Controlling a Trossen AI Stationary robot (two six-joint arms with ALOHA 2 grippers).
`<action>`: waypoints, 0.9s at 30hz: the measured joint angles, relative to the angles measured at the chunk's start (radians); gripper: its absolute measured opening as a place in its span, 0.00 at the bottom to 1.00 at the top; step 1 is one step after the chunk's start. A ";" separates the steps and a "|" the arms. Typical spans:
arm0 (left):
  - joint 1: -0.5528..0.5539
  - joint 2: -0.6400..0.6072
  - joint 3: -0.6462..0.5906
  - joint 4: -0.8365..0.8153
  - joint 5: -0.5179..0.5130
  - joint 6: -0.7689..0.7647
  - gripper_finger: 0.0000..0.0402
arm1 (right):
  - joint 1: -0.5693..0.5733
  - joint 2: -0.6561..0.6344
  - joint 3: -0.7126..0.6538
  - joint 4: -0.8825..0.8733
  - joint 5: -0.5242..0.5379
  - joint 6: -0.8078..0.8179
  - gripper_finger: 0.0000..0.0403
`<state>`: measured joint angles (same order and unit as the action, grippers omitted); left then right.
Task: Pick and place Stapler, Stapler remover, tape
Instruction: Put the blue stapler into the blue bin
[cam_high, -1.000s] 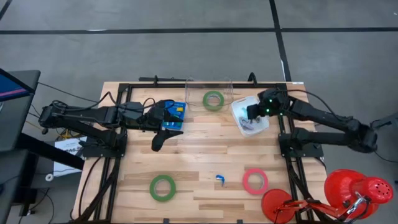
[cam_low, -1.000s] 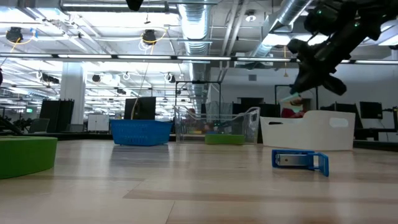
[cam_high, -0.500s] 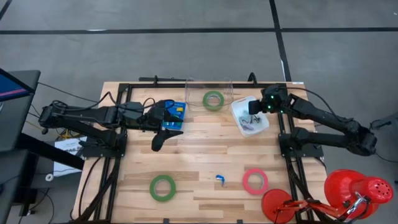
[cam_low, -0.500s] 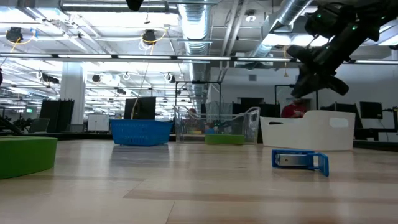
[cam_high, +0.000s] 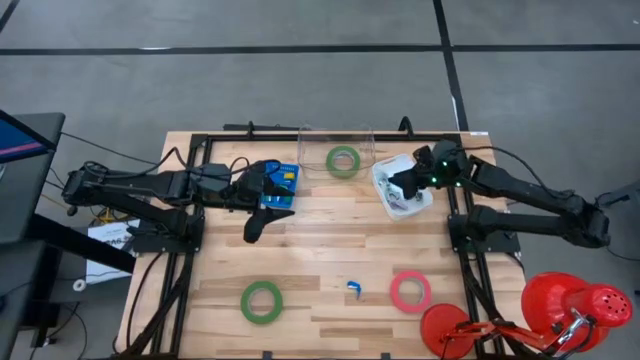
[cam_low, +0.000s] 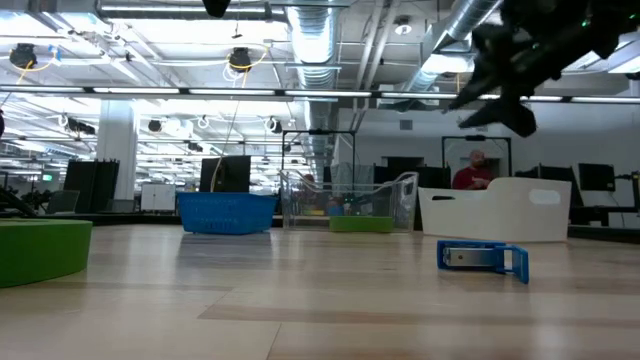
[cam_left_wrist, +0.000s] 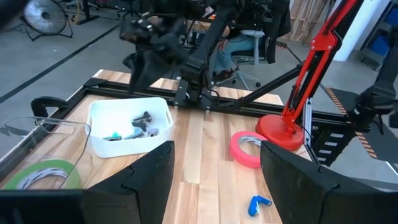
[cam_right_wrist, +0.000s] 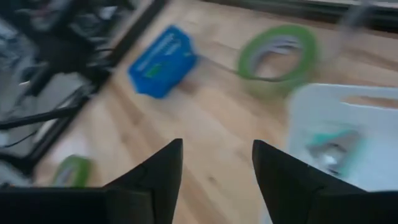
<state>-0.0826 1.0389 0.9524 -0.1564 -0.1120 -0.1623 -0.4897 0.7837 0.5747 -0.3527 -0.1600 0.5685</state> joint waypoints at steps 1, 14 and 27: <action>0.000 0.000 0.000 0.000 0.000 0.000 0.56 | 0.024 -0.011 0.000 0.008 0.000 0.002 0.46; 0.000 0.000 0.000 0.000 0.000 0.000 0.56 | 0.409 -0.052 0.000 0.081 0.000 0.008 0.39; 0.000 0.000 0.000 0.000 0.000 0.000 0.56 | 0.718 0.176 0.000 0.282 0.001 0.061 0.32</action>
<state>-0.0830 1.0389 0.9524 -0.1562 -0.1122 -0.1625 0.2281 0.9599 0.5747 -0.0709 -0.1588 0.6292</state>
